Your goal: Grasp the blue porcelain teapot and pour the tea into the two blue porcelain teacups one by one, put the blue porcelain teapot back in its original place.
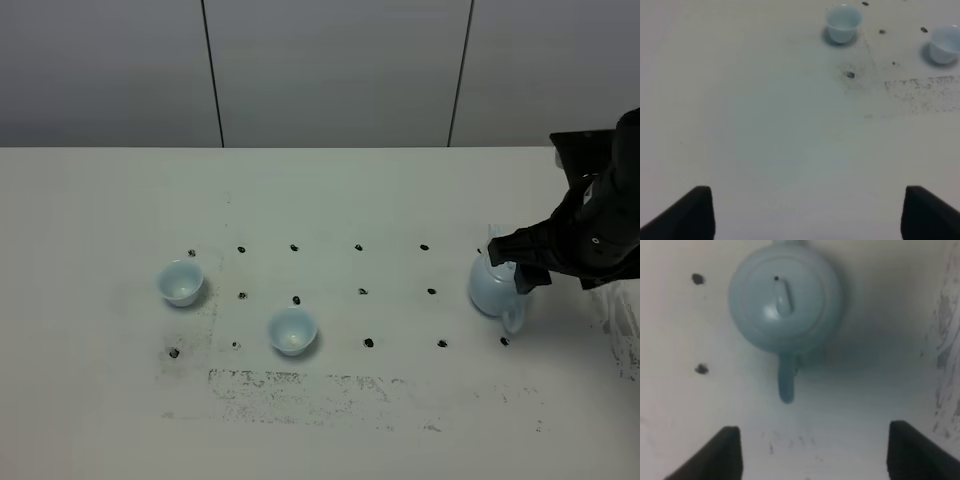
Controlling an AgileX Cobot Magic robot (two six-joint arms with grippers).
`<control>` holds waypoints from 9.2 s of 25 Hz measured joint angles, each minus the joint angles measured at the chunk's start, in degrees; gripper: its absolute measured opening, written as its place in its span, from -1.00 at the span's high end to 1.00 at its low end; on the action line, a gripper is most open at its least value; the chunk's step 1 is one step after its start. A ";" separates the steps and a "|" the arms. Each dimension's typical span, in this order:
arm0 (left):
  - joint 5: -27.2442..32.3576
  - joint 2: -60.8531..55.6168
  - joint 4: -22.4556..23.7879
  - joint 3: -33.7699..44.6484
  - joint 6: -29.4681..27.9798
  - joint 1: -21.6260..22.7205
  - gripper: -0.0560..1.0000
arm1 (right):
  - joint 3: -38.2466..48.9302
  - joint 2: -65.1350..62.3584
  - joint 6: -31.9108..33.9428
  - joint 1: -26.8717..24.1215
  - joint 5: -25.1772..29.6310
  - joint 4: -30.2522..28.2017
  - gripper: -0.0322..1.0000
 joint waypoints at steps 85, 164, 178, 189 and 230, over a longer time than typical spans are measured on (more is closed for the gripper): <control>0.00 0.00 0.00 0.00 0.01 0.00 -0.55 | -12.96 21.33 -12.29 -4.57 7.02 10.14 0.84; 0.00 0.00 0.00 0.00 0.01 0.00 -0.55 | -68.79 41.20 -73.59 13.85 17.26 20.48 0.86; 0.00 0.00 0.00 0.00 0.01 0.00 -0.55 | -68.79 43.36 -77.38 16.56 17.26 8.50 0.86; 0.00 0.00 0.00 0.00 0.01 0.00 -0.55 | -68.79 45.28 -80.54 19.86 10.13 4.65 0.86; 0.00 0.00 0.00 0.00 0.06 0.00 -0.55 | -68.79 50.35 -103.69 23.94 -3.40 1.07 0.86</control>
